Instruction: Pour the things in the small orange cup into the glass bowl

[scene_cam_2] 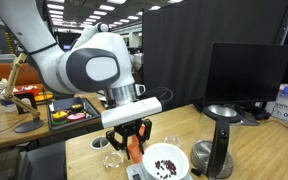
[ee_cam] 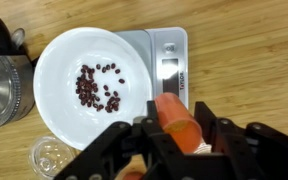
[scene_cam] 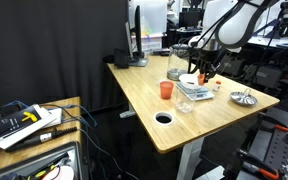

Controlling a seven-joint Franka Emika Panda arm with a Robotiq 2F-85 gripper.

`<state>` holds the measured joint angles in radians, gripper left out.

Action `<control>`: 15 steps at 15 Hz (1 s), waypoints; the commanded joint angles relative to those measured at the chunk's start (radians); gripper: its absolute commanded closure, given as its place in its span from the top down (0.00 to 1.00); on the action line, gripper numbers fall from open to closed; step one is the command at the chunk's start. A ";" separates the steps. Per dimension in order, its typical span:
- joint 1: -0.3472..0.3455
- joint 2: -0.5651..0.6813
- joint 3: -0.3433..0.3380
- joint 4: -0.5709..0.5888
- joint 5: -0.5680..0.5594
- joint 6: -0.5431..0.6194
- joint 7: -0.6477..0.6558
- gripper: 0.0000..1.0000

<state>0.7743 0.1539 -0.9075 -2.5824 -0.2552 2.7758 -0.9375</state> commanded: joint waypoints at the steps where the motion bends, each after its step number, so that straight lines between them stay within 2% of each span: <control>1: 0.100 -0.024 -0.073 0.062 -0.197 -0.160 0.131 0.17; 2: 0.117 -0.054 -0.076 0.066 -0.234 -0.201 0.146 0.17; 3: -0.108 -0.041 0.136 0.066 -0.238 -0.142 0.166 0.17; 4: -0.130 -0.048 0.171 0.072 -0.253 -0.160 0.184 0.42; 5: -0.195 -0.047 0.239 0.072 -0.260 -0.159 0.193 0.42; 6: -0.241 -0.046 0.278 0.072 -0.264 -0.158 0.194 0.42; 8: -0.277 -0.045 0.301 0.073 -0.263 -0.157 0.192 0.42; 15: -0.280 -0.046 0.309 0.073 -0.262 -0.157 0.191 0.42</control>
<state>0.6902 0.1274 -0.7890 -2.5171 -0.4641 2.6328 -0.7828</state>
